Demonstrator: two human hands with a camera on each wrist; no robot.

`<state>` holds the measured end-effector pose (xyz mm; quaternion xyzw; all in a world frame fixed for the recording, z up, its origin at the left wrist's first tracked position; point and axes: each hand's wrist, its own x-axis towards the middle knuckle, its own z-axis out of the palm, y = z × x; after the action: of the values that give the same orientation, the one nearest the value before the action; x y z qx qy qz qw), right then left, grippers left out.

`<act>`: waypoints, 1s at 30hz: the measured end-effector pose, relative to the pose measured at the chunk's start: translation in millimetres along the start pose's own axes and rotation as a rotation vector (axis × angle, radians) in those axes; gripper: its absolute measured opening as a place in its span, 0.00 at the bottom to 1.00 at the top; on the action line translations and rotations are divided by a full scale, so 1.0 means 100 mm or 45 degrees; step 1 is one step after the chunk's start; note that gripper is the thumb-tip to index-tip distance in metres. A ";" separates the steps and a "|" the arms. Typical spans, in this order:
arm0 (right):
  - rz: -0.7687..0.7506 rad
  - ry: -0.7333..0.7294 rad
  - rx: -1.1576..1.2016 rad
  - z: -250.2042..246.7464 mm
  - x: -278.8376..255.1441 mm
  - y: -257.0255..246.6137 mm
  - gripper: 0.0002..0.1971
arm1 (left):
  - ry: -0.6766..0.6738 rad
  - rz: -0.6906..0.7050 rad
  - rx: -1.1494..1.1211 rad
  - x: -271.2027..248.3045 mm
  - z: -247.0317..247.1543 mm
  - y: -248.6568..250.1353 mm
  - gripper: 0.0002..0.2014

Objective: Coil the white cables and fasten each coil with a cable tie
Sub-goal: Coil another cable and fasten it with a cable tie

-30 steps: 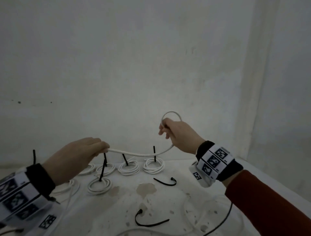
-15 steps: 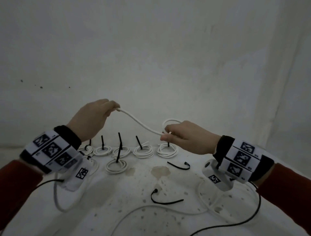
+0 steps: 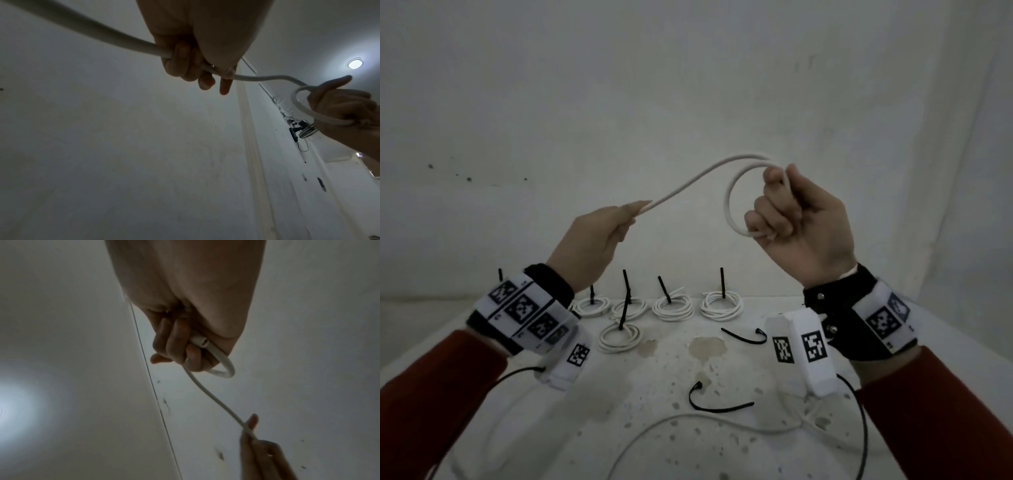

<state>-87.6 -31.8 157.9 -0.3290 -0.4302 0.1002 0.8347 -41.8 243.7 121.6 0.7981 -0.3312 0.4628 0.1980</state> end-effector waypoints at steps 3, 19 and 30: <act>-0.188 0.023 0.174 0.01 0.06 -0.05 0.16 | -0.031 -0.014 -0.015 -0.05 0.13 0.01 0.22; -0.118 0.225 -1.402 -0.19 0.36 0.33 0.08 | -0.239 0.402 0.456 -0.14 0.15 0.69 0.12; 0.512 -0.172 -1.676 -0.04 0.05 0.50 0.34 | -0.128 0.065 0.115 -0.10 -0.02 0.45 0.32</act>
<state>-75.6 6.3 127.6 -0.8336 -0.3832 -0.0086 0.3978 -78.4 217.3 114.9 0.8197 -0.3399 0.4414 0.1330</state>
